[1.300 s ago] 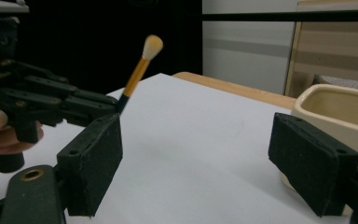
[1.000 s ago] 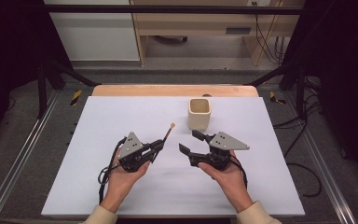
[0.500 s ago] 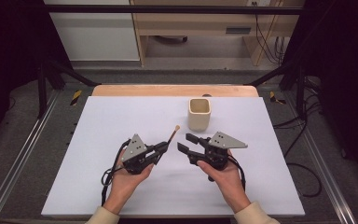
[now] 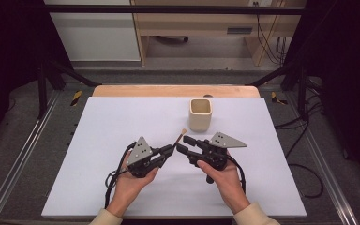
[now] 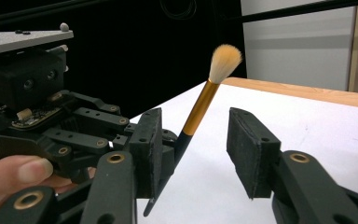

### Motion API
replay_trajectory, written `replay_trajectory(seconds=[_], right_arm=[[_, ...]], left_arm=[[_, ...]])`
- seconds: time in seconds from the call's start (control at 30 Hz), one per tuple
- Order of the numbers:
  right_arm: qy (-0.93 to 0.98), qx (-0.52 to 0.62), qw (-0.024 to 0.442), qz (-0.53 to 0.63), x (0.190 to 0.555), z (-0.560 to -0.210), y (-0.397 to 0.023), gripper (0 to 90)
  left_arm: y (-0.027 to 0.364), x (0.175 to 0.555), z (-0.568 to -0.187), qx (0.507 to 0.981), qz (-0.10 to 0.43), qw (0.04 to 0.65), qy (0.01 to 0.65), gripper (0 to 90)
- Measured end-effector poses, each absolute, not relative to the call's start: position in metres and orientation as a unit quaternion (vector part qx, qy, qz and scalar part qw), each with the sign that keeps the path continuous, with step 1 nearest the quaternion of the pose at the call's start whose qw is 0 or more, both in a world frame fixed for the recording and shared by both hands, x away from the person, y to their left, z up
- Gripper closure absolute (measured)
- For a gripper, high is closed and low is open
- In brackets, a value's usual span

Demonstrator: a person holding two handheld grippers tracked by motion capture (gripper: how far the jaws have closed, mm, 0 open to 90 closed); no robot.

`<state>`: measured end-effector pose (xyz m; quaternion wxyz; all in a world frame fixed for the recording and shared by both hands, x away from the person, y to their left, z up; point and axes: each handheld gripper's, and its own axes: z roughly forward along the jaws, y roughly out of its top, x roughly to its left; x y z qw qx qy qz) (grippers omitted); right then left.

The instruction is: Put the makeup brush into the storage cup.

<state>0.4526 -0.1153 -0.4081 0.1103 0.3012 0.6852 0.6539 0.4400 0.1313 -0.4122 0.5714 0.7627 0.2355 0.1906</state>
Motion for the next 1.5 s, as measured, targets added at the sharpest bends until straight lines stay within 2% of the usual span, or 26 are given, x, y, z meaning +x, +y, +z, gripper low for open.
replay_trajectory(seconds=[0.4,0.57,0.6,0.67,0.8,1.2,1.5], right_arm=[[0.679,0.301,0.099,0.662,0.454,-0.409,-0.115,64.2],[0.679,0.297,0.096,0.665,0.453,-0.409,-0.115,72.5],[0.678,0.292,0.094,0.668,0.453,-0.409,-0.115,77.8],[0.678,0.287,0.096,0.67,0.452,-0.408,-0.115,82.1],[0.678,0.285,0.096,0.671,0.452,-0.408,-0.115,83.7],[0.673,0.3,0.144,0.66,0.458,-0.409,-0.135,83.8],[0.671,0.313,0.165,0.651,0.462,-0.413,-0.15,83.7]], left_arm=[[0.124,0.436,-0.412,0.765,0.187,0.573,0.226,82.8],[0.122,0.435,-0.411,0.767,0.185,0.573,0.223,82.8],[0.121,0.435,-0.412,0.767,0.185,0.573,0.223,82.9],[0.12,0.435,-0.412,0.768,0.183,0.572,0.224,82.8],[0.119,0.435,-0.413,0.768,0.179,0.572,0.225,82.4],[0.123,0.437,-0.416,0.772,0.182,0.564,0.23,72.3],[0.134,0.44,-0.42,0.767,0.199,0.559,0.243,55.0]])
